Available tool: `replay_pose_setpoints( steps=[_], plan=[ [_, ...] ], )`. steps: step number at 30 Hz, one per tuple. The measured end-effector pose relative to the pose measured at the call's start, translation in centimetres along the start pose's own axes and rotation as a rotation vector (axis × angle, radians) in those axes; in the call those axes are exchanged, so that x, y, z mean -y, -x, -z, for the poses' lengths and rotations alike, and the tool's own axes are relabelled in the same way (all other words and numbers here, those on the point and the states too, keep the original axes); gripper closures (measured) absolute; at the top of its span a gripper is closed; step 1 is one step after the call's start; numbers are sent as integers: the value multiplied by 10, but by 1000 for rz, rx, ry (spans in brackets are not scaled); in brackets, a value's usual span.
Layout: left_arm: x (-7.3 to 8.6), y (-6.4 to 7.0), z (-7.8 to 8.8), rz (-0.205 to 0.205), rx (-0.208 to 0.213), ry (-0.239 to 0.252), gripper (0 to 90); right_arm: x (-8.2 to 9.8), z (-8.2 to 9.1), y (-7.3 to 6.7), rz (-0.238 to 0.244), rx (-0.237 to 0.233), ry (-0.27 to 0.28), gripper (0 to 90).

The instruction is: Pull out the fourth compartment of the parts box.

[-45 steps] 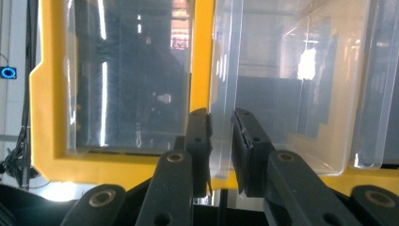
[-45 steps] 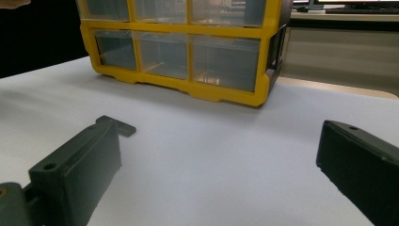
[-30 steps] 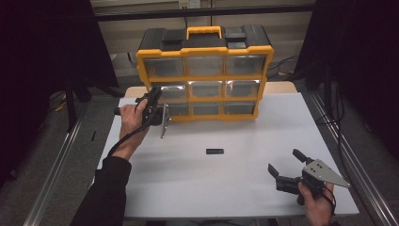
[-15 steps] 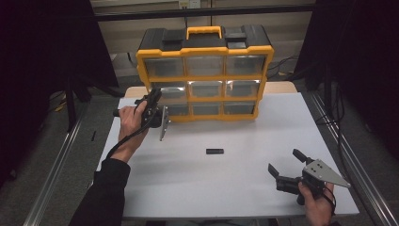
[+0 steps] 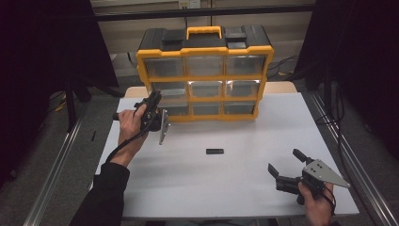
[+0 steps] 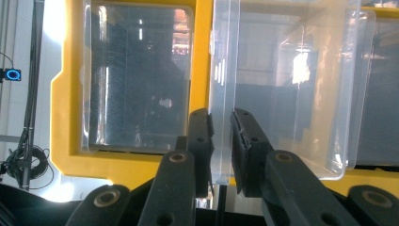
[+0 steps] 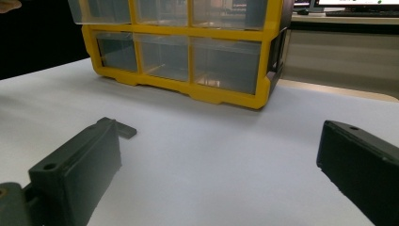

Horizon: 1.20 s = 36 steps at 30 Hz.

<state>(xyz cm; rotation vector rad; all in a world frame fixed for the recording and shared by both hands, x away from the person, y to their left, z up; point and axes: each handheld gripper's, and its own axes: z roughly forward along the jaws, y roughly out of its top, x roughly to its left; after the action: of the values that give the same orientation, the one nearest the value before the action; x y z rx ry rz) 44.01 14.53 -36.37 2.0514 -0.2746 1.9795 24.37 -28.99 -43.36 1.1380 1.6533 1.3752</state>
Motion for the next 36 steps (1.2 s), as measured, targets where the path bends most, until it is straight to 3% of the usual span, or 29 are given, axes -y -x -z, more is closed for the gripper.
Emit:
replay_pose_setpoints(
  steps=[36],
  plan=[
    [-1, 4, 18, -34, -20, 11, 794, 0, 0, 0, 3, -10, -1, 3]
  ],
)
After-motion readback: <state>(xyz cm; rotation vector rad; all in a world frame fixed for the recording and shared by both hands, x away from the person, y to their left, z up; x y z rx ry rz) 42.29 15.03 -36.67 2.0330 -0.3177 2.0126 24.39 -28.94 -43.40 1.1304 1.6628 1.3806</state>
